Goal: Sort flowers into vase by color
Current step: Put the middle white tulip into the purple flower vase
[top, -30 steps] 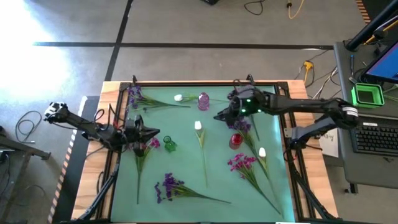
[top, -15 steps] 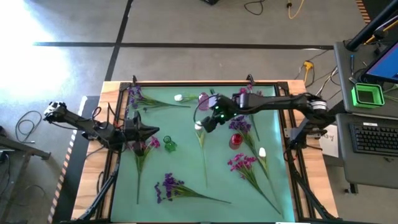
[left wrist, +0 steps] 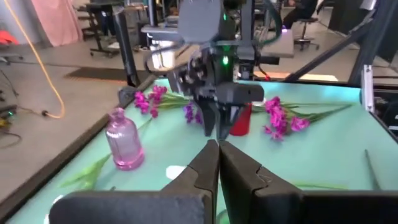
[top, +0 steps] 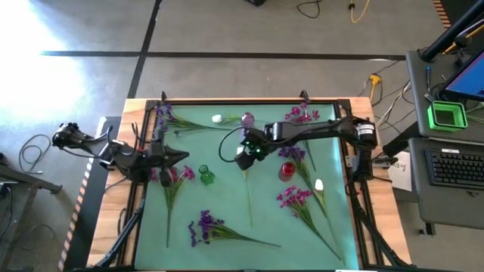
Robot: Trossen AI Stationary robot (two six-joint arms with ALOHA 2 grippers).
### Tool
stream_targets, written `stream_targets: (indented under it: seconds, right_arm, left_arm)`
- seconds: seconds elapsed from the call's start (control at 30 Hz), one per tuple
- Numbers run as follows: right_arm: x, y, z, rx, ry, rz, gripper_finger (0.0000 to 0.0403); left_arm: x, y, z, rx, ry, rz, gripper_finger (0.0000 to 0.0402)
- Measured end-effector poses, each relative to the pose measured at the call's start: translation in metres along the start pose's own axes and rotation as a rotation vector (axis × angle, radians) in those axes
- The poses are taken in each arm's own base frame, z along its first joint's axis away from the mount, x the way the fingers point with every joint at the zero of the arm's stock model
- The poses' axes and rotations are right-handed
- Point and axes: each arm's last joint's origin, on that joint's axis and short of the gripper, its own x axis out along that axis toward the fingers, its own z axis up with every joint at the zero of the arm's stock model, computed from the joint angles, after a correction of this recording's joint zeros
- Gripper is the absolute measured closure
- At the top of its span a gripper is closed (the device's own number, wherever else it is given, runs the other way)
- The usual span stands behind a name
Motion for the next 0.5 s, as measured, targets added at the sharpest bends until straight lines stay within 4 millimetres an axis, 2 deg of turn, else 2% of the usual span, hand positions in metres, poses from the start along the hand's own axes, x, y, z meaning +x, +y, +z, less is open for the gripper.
stream_targets:
  seconds: [0.2,0.5]
  right_arm:
    - [0.016,0.002,0.005,-0.002,0.012,-0.013,0.0174]
    - [0.054,0.003,0.007,0.006,0.061,-0.060,0.0174]
  left_arm:
    - [-0.001,0.002,0.003,0.055,-0.010,0.056,0.0402]
    - [-0.002,0.006,0.004,0.082,-0.022,0.176,0.0402]
